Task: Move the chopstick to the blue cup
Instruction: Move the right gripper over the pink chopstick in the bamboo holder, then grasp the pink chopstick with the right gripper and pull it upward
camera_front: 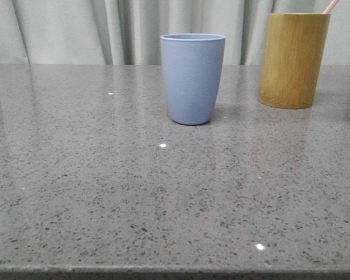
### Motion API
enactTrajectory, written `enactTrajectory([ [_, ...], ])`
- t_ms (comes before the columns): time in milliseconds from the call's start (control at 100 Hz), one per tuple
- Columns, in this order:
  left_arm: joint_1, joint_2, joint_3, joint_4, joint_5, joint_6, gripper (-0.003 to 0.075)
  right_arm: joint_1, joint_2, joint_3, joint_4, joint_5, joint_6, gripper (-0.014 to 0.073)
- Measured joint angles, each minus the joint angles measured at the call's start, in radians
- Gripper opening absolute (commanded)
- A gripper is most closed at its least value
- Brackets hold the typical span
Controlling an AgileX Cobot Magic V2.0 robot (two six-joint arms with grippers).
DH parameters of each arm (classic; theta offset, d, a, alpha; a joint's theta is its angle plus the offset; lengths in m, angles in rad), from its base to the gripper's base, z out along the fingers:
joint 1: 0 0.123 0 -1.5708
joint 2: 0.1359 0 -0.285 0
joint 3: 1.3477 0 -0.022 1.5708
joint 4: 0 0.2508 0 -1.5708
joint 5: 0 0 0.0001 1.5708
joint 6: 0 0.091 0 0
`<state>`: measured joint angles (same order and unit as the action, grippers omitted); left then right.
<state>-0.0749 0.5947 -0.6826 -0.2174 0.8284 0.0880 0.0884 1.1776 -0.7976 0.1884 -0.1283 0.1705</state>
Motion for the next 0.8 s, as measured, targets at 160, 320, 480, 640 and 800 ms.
enactTrajectory([
  [160,0.0,0.0,0.0,0.0,0.001,0.0,0.0474,0.0,0.048,0.0,0.012,-0.097,0.041,0.0622],
  [320,0.0,0.0,0.0,0.0,0.002,0.0,0.0474,0.0,0.098,0.0,0.014,-0.203,0.069,0.0622],
  [480,0.0,0.0,0.0,-0.001,0.002,0.0,0.0474,0.015,0.148,0.0,0.017,-0.271,0.094,0.0622],
  [640,0.0,0.0,0.0,-0.001,0.002,0.0,0.0474,0.021,0.186,0.0,0.017,-0.296,0.117,0.0622],
  [800,0.0,0.0,0.0,-0.001,0.002,0.0,0.0474,0.021,0.197,0.0,0.019,-0.322,0.123,0.0594],
])
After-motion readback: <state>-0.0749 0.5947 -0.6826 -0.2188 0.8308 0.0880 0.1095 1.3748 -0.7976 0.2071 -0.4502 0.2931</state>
